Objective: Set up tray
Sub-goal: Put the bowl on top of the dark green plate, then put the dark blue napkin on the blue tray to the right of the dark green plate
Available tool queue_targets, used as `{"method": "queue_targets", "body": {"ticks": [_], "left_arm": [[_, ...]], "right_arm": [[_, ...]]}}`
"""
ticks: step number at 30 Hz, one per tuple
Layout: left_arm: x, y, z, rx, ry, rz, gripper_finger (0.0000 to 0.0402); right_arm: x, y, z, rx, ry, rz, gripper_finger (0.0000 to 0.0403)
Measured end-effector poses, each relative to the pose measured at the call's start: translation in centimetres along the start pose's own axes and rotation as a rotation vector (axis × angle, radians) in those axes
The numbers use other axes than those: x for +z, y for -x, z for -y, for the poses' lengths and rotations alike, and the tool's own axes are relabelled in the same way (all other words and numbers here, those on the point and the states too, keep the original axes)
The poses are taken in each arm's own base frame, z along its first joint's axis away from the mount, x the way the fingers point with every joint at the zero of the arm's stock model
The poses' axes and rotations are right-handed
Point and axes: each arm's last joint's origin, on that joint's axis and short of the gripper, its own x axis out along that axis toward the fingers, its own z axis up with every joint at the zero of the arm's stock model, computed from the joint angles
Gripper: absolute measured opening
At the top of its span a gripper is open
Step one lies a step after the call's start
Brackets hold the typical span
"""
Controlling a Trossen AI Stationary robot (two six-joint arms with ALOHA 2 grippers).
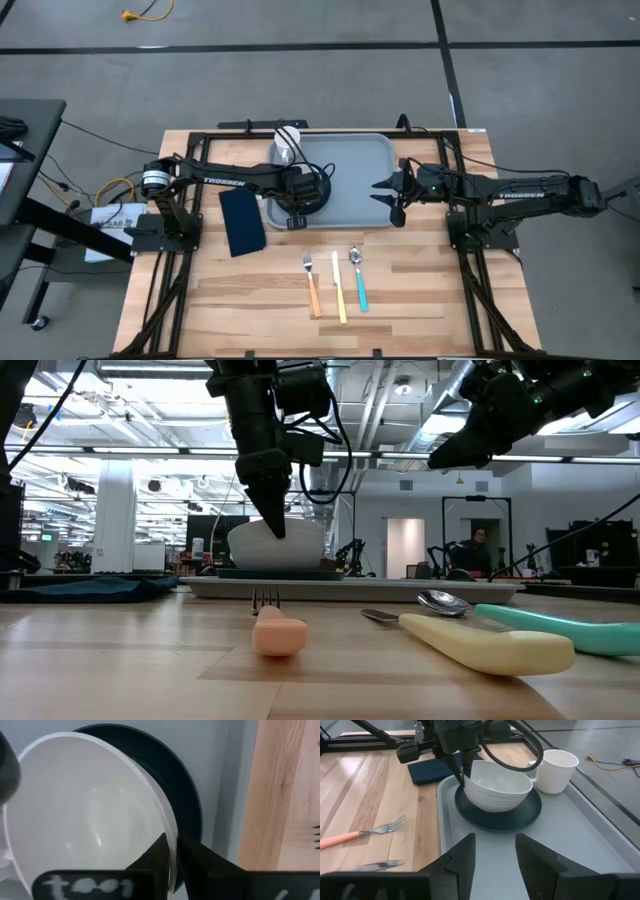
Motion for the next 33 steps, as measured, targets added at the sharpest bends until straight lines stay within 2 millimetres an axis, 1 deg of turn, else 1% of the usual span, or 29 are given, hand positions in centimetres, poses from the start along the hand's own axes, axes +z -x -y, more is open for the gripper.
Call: {"method": "queue_targets", "body": {"ticks": [11, 18, 23, 33], "left_arm": [[0.0, 0.0, 0.0, 0.0, 0.005, 0.0, 0.0043], [0.02, 0.01, 0.0, 0.001, 0.005, 0.001, 0.0065], [0.02, 0.01, 0.0, 0.0, 0.006, 0.001, 0.0091], [-0.11, 0.02, 0.09, -0.001, 0.049, -0.012, 0.0163]], "right_arm": [[0.0, 0.0, 0.0, 0.0, 0.0, 0.0, 0.0134], [0.0, 0.0, 0.0, 0.0, 0.0, 0.0, 0.0134], [0.0, 0.0, 0.0, 0.0, 0.0, 0.0, 0.0134], [0.0, 0.0, 0.0, 0.0, 0.0, 0.0, 0.0134]]}}
